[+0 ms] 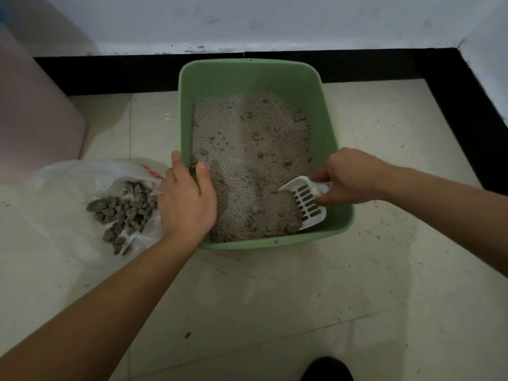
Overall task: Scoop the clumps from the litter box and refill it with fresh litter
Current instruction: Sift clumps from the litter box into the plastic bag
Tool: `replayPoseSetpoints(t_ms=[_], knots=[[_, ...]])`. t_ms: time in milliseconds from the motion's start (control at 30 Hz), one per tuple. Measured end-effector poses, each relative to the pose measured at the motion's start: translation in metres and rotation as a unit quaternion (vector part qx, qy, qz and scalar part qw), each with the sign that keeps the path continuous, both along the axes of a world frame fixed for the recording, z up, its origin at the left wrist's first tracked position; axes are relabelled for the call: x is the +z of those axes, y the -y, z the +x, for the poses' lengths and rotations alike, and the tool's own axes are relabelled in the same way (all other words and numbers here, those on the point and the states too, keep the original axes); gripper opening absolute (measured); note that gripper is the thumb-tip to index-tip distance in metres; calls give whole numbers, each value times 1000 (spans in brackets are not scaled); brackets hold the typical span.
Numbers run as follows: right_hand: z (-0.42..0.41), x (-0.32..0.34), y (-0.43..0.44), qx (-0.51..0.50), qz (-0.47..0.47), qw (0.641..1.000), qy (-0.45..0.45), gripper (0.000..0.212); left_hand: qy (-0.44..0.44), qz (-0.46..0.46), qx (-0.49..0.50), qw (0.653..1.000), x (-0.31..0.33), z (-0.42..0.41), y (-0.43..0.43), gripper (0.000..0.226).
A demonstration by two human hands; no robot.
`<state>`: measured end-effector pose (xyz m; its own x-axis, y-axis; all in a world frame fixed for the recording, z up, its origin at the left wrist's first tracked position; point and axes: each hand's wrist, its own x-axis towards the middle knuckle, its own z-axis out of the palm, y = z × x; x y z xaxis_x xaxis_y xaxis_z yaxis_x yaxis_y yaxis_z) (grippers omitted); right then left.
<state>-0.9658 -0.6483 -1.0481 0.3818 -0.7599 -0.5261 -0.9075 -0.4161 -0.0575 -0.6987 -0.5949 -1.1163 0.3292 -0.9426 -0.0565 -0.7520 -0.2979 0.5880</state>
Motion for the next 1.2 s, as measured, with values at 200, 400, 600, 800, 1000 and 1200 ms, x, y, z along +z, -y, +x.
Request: replayPoseSetpoints(t_ms=[200,400,600,800,1000,1200], knots=[[23,-32,-6,-12,7,993,121,32,-39,-20,15,999,-4,2,-1,62],[24,-46,-8,-1,7,980,200,45,-71,-35,23,997,-5,3,0,60],[30,-54,-11,-65,56,950,300,43,-89,-43,29,995,-7,3,-1,64],[36,-76,-39,-162,90,910,370,35,-156,-72,60,983,-1,1,-4,60],[58,-72,-43,-161,56,900,401,39,-269,-79,107,954,2,5,-6,64],[51,-69,-36,-203,131,870,430,35,-324,-77,120,935,-4,11,-3,87]])
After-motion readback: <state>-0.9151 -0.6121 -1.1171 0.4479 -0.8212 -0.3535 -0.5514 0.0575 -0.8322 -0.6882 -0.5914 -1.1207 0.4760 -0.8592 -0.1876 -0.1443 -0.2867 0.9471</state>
